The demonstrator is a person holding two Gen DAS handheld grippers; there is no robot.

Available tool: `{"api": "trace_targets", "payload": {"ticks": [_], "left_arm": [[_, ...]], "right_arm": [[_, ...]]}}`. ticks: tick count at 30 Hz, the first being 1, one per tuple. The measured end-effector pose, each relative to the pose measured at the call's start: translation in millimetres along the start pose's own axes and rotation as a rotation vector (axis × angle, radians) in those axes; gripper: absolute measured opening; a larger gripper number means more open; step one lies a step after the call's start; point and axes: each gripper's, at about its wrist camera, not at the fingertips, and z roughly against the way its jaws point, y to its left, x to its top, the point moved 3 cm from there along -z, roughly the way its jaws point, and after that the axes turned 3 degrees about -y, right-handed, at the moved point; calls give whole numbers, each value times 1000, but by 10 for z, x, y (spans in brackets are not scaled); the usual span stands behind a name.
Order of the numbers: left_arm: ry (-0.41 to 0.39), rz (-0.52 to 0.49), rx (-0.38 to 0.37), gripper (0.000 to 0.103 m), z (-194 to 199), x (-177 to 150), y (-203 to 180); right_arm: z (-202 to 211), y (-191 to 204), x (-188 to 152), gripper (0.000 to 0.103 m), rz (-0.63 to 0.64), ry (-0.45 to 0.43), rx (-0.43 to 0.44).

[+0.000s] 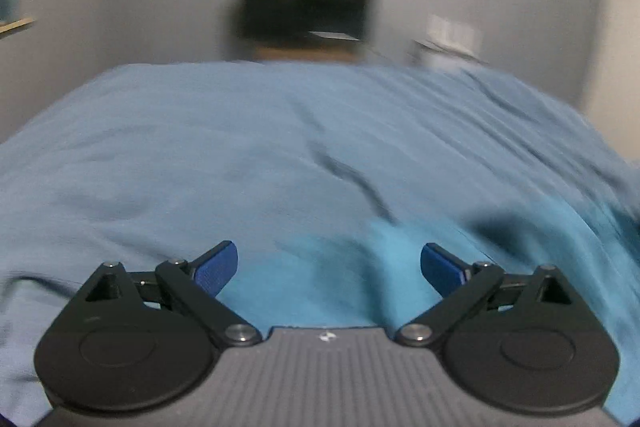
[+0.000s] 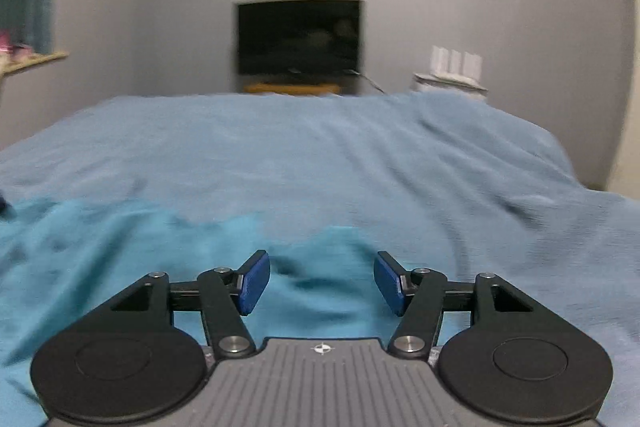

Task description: Fold large clothes

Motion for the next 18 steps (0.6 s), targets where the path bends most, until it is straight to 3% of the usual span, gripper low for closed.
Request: {"api": "trace_targets", "payload": {"ticks": [2,4,8,11,14,18], "left_arm": [[11,43,47,99,-118,88,264],[67,57,61,99,-322,88,455],[234,44,-20,98,-768,-145,558],[341,82,-107,97,-978,-379,600],[370,72,-158,97,-992,-449,572],[402,38,-169,96,-995,-493,527]], "right_arm": [[-154,-240,27,62,-5,90,-44],[-325,-413,12,66,-28,173,-35],[-604,-679,-109,77,-126,305,34],[-797,-845,-246,79,-217,345,100],[-865,-958,-397,81,-342,361,191],[-868,-1001,-425,82,-341,379,227]]}}
